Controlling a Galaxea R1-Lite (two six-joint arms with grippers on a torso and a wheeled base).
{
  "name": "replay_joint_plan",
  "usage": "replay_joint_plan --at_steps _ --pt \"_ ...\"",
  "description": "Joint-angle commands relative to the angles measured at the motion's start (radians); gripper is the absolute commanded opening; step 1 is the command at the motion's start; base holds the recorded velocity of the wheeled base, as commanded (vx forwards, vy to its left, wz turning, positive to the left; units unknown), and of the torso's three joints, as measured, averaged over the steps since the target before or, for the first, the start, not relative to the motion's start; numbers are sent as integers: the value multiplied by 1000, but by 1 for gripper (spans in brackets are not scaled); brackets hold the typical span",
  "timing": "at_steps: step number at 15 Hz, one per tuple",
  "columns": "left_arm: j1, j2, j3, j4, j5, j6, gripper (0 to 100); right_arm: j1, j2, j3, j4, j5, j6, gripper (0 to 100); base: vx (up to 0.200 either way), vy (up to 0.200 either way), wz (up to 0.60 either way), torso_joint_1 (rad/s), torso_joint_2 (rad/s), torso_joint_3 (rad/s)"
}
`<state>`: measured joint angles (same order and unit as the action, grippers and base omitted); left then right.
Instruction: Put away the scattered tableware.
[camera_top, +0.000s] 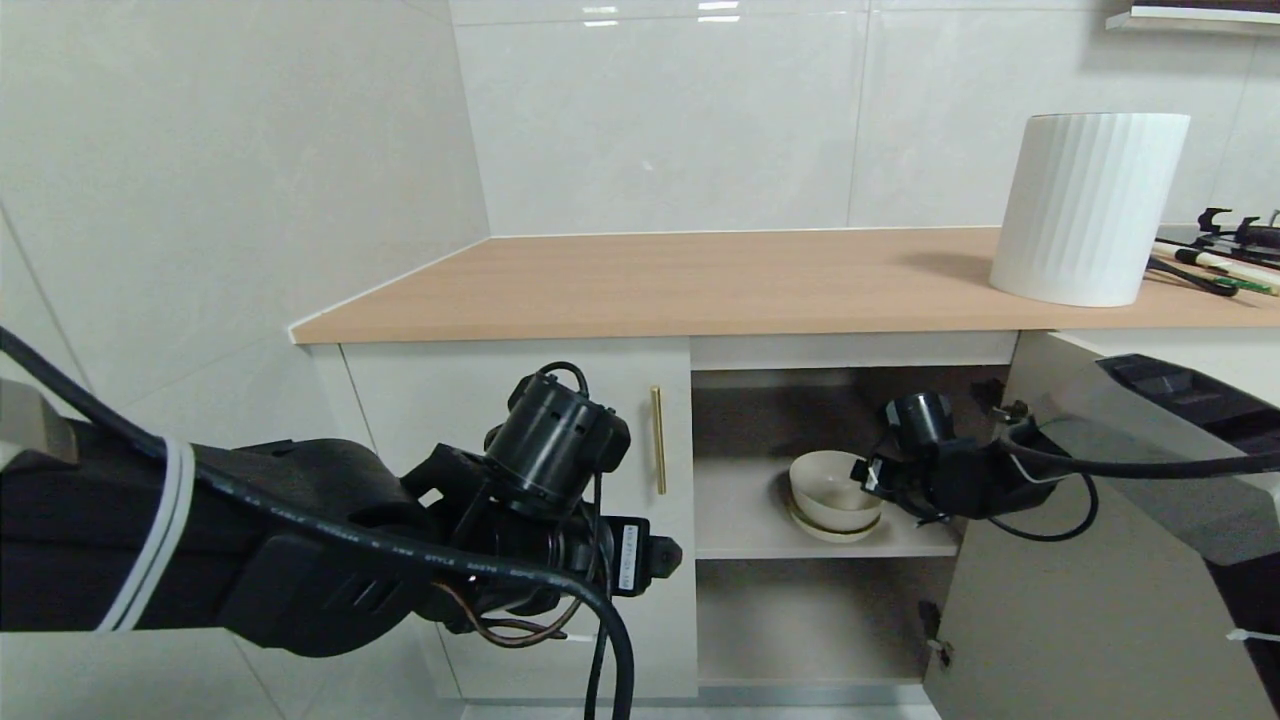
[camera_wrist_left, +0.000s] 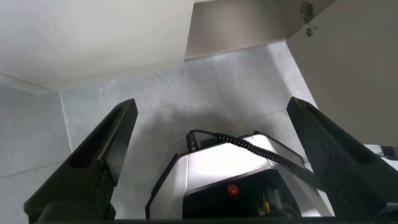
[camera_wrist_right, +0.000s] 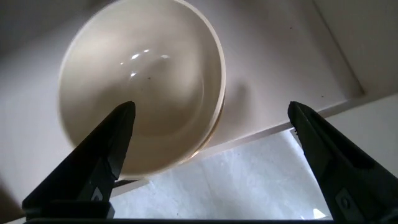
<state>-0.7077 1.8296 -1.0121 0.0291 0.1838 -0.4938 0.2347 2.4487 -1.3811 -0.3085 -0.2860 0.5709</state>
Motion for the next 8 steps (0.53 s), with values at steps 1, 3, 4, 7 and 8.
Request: replay_joint_plan --at_steps 1,3,4,7,8 --pt "5 -41 1 2 0 0 100 26 -102 70 -1 5 1 100 0 0 0 0 0 0" --pt "34 -110 12 2 0 -2 100 58 -234 171 2 7 -8 100 0 0 0 0 0 0" --pt "48 -151 29 2 0 -2 100 80 -313 238 2 8 -20 100 0 0 0 0 0 0" --pt "94 -289 67 3 -4 0 100 164 -501 372 26 41 -54 100 0 0 0 0 0 0" --pt "105 -380 78 9 -6 0 100 227 -634 438 117 47 -60 100 0 0 0 0 0 0"
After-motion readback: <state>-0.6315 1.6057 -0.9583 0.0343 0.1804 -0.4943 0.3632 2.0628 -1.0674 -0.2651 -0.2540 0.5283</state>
